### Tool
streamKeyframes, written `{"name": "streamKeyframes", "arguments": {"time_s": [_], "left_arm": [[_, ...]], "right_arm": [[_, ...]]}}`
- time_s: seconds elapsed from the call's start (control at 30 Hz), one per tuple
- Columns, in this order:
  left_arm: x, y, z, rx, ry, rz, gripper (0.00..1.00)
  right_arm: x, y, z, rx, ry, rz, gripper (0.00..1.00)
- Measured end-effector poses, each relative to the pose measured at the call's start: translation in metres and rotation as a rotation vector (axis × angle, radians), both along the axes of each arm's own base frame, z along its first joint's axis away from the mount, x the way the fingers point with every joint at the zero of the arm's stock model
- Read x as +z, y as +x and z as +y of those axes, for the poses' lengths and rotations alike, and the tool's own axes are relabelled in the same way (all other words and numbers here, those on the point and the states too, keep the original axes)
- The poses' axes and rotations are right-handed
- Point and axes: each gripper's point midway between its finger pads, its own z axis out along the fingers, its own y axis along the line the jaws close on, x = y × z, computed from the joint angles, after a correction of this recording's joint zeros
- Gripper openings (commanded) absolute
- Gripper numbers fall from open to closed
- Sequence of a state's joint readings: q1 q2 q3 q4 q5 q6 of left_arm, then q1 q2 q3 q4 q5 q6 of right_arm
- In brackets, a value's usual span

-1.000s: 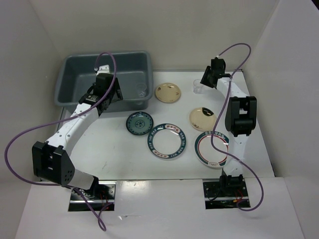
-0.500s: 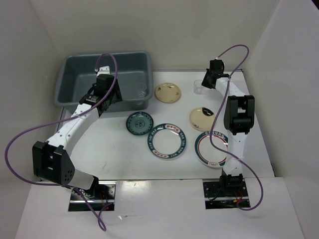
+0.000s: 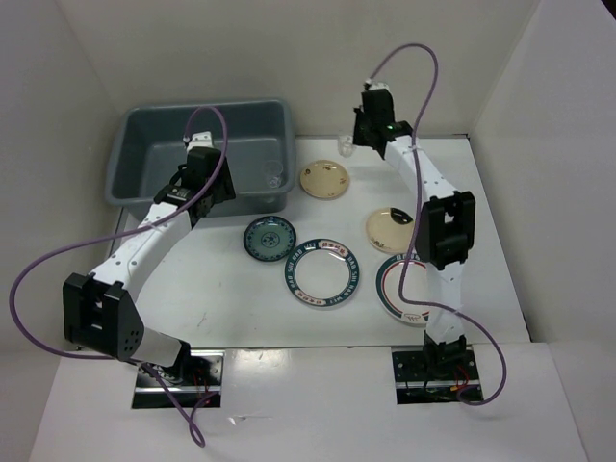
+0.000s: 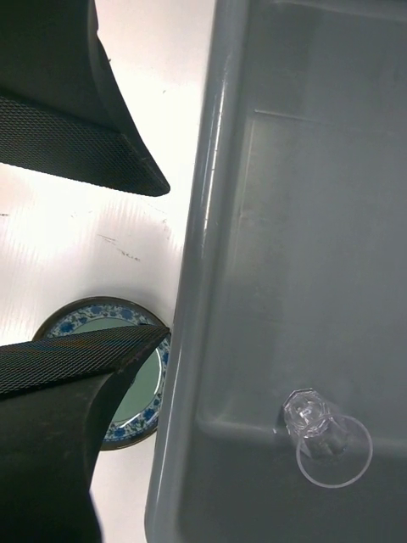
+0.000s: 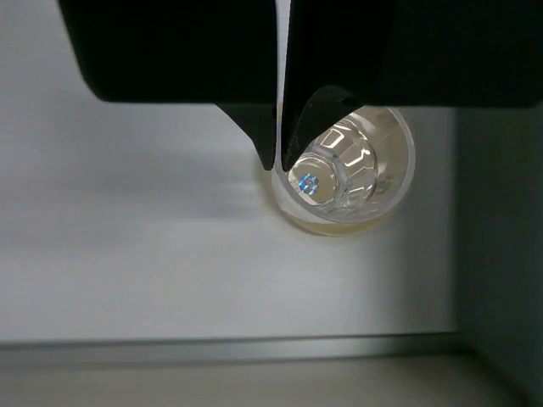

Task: Place the mixed dishes into the plastic bin

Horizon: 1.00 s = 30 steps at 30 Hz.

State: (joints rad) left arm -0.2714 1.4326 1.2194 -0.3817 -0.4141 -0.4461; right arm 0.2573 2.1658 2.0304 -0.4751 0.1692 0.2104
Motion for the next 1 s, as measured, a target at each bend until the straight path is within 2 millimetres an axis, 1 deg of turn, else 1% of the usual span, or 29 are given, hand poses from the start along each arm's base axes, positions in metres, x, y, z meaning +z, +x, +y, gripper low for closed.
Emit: {"name": "streamKeyframes", "arguments": {"time_s": [0.1, 0.13, 0.2, 0.23, 0.3, 0.43, 0.53, 0.6, 0.67, 0.77, 0.87, 0.93, 1.0], "left_arm": [[-0.003, -0.002, 0.001, 0.001, 0.0, 0.005, 0.7], [-0.005, -0.003, 0.001, 0.001, 0.001, 0.007, 0.7], [-0.007, -0.007, 0.002, 0.001, 0.002, 0.012, 0.7], [-0.008, -0.009, 0.002, 0.001, 0.002, 0.014, 0.7], [-0.009, -0.012, 0.003, 0.002, 0.002, 0.014, 0.7], [-0.005, -0.017, 0.005, 0.004, 0.003, 0.001, 0.7], [0.0, -0.021, 0.008, 0.008, 0.005, -0.015, 0.71], [0.003, -0.024, 0.01, 0.01, 0.006, -0.025, 0.71], [0.004, -0.028, 0.012, 0.013, 0.012, -0.03, 0.71], [0.003, -0.034, 0.016, 0.013, 0.031, -0.029, 0.71], [0.002, -0.036, 0.018, 0.014, 0.037, -0.029, 0.71], [0.001, -0.038, 0.018, 0.015, 0.038, -0.028, 0.71], [0.002, -0.038, 0.019, 0.015, 0.038, -0.03, 0.71]], "right_arm": [[0.062, -0.007, 0.058, 0.121, 0.02, -0.121, 0.01], [0.081, -0.011, 0.074, 0.16, 0.029, -0.155, 0.01], [0.109, -0.02, 0.097, 0.223, 0.049, -0.207, 0.01], [0.12, -0.024, 0.105, 0.248, 0.058, -0.227, 0.01], [0.135, -0.027, 0.116, 0.291, 0.076, -0.256, 0.01], [0.147, -0.029, 0.128, 0.348, 0.1, -0.273, 0.01], [0.149, -0.029, 0.139, 0.379, 0.11, -0.276, 0.01], [0.145, -0.032, 0.15, 0.408, 0.11, -0.27, 0.01], [0.136, -0.037, 0.165, 0.446, 0.106, -0.254, 0.01], [0.118, -0.045, 0.191, 0.511, 0.106, -0.222, 0.01], [0.096, -0.05, 0.211, 0.564, 0.107, -0.184, 0.01], [0.08, -0.052, 0.222, 0.59, 0.101, -0.159, 0.01], [0.068, -0.052, 0.226, 0.605, 0.096, -0.14, 0.01]]}}
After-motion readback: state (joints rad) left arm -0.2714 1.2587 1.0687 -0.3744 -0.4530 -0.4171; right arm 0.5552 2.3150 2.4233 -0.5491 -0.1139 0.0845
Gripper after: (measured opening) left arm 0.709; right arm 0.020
